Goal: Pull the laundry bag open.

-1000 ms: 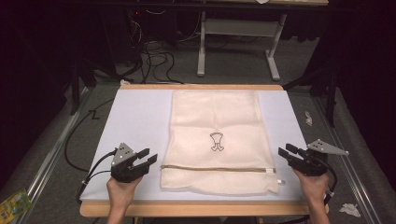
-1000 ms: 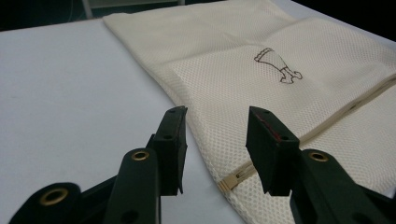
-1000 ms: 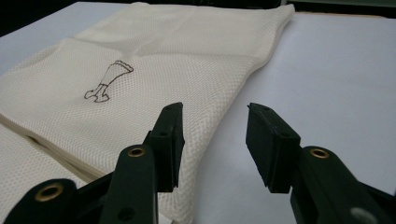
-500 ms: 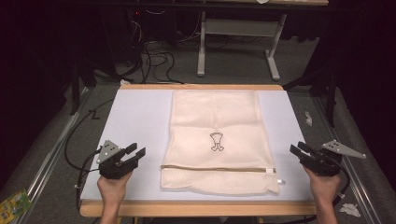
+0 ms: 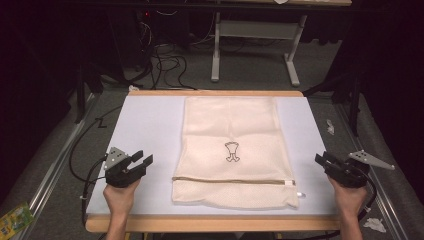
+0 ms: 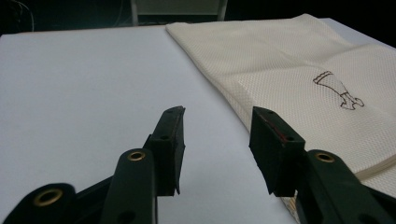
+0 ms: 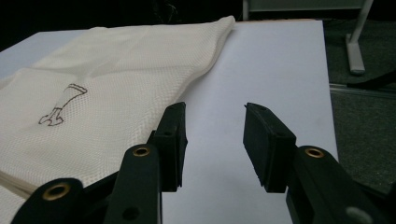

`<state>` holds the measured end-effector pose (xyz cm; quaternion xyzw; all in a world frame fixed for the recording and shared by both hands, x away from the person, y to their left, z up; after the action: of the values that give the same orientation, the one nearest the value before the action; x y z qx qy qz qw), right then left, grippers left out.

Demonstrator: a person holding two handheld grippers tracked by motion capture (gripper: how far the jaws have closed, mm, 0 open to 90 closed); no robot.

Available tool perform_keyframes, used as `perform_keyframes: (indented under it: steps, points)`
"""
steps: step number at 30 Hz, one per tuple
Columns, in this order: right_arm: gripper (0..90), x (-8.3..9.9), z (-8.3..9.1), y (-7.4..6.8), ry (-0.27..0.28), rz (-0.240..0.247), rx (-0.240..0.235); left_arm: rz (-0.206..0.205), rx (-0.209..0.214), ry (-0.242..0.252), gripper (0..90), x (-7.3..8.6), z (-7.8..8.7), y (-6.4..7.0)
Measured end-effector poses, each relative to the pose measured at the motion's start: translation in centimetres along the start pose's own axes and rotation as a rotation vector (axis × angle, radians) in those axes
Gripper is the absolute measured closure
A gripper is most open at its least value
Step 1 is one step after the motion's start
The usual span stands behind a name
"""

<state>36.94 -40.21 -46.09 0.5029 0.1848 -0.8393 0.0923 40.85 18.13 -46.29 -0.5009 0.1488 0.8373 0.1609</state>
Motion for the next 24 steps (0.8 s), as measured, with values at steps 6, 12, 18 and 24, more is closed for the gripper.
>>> perform_keyframes:
  steps: [6, 12, 18, 24]
  points:
    - [59.5, 0.2, -0.4, 0.7, -0.008, -0.011, 0.014, -0.002, -0.010, -0.015, 54.0, 0.1, -0.8, -0.2]
    - [59.4, 0.5, -0.7, 1.2, -0.020, -0.025, 0.020, 0.013, -0.013, -0.030, 52.9, 0.4, -1.5, -0.5]
    - [56.9, 1.0, -1.3, 1.5, -0.049, -0.021, 0.012, 0.014, -0.006, -0.047, 54.3, 0.6, -2.3, -0.5]
    - [57.2, 1.0, -1.8, 1.7, -0.055, -0.022, 0.018, 0.021, -0.013, -0.055, 52.9, 0.7, -3.0, -0.6]
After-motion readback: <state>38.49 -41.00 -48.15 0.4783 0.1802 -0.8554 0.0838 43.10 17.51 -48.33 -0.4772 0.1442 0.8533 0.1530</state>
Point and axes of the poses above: each handheld gripper's, and its own axes: z roughly backward along the jaws, x roughly out of its underside, y roughly to its right, the point moved 7 cm from there along -z, roughly forward along the jaws, and after that the axes turned 6 degrees about -x, right-handed, at the moved point
